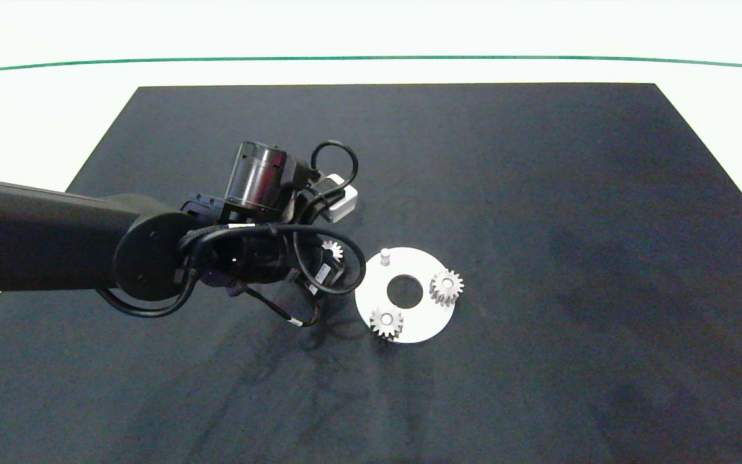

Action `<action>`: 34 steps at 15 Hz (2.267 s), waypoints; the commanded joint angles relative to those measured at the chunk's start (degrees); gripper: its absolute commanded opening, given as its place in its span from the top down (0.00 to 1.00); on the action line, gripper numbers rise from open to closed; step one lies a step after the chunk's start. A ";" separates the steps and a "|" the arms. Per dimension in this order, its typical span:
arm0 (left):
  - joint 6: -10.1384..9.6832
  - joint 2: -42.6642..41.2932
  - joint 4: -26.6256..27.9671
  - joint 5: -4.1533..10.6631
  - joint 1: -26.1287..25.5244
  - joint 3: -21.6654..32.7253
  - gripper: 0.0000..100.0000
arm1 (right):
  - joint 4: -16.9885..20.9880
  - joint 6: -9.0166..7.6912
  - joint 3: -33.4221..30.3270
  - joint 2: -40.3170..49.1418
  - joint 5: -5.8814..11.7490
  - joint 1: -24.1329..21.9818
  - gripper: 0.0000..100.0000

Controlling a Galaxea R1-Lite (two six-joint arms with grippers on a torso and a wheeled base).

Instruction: Install three planetary gears onto the carrier pins

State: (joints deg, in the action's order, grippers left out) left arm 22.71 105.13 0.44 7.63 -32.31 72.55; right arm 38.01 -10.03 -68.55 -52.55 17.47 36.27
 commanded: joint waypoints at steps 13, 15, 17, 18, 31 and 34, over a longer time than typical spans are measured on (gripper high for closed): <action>0.23 -1.86 -0.18 0.10 -1.18 0.32 0.90 | 0.22 -0.07 -0.01 0.00 -0.33 0.03 0.00; 0.14 -2.21 -0.18 0.10 -1.01 0.67 0.00 | 0.22 -0.07 -0.01 -0.09 -0.33 0.03 0.00; 0.23 -2.48 -0.09 0.10 -0.92 0.67 0.00 | 0.22 -0.07 0.17 -0.09 -0.33 0.03 0.00; 0.32 -2.74 -0.09 0.10 -0.92 0.58 0.00 | 0.22 -0.07 0.17 -0.09 -0.33 0.03 0.00; -0.65 -1.86 -0.35 -0.25 0.40 -1.53 0.00 | 0.22 -0.07 0.26 -0.36 -0.24 0.03 0.00; -0.65 -0.89 -0.61 -0.78 0.93 -1.27 0.00 | 0.13 -0.07 0.26 -0.36 -0.24 0.03 0.00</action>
State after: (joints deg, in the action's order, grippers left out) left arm 21.93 103.63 -0.16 6.80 -31.44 71.13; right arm 37.97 -10.03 -68.27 -52.83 17.14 36.27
